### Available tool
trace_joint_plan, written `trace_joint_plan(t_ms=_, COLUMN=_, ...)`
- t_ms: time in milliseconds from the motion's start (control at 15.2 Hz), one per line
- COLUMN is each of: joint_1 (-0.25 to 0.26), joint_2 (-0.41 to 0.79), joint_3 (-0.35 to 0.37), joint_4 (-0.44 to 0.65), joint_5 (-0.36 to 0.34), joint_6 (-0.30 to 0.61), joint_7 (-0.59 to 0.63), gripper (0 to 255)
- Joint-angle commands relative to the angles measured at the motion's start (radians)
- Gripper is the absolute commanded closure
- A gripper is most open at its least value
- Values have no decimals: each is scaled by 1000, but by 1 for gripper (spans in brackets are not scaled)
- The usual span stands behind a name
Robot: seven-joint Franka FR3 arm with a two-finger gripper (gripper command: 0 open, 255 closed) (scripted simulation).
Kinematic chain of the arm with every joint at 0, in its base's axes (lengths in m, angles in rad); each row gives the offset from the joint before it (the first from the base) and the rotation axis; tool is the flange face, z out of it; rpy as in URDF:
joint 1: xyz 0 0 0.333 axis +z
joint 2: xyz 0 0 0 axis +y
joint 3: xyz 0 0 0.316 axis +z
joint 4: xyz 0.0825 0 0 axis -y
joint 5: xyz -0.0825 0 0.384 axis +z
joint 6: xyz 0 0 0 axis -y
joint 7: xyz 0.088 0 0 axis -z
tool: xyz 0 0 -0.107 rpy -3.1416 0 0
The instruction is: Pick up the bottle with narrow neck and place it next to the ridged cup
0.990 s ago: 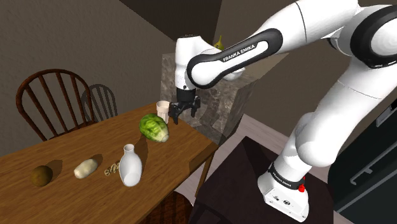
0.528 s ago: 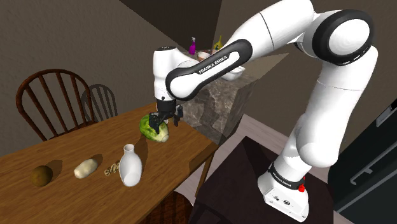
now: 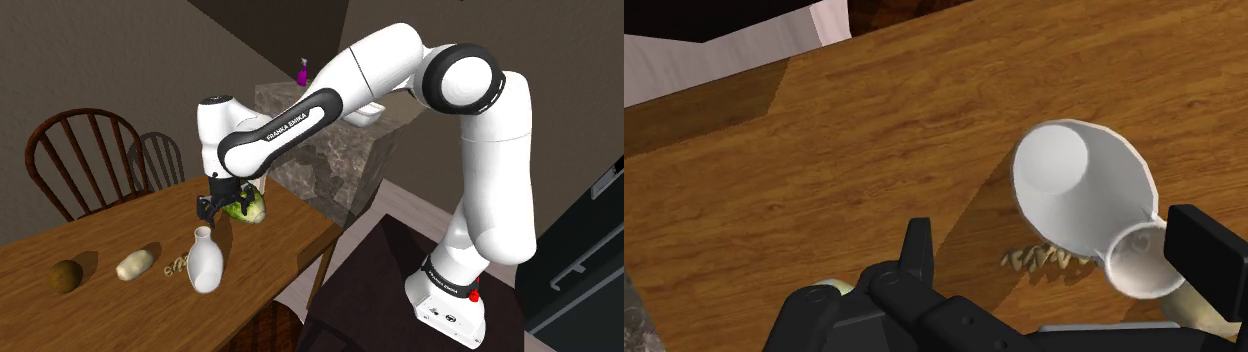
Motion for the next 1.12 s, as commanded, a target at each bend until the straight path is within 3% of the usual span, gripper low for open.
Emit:
trace_joint_plan(t_ms=0, joint_1=25, joint_2=81, joint_3=-6, joint_4=88, joint_5=-14, joint_6=-7, joint_7=23, gripper=0)
trace_joint_plan(t_ms=264, joint_1=78, joint_2=244, joint_3=-20, joint_4=288, joint_5=-32, joint_6=-43, joint_7=57, gripper=0)
trace_joint_plan(t_ms=1056, joint_1=88, joint_2=307, joint_3=-32, joint_4=284, joint_5=-45, joint_6=24, joint_7=65, gripper=0)
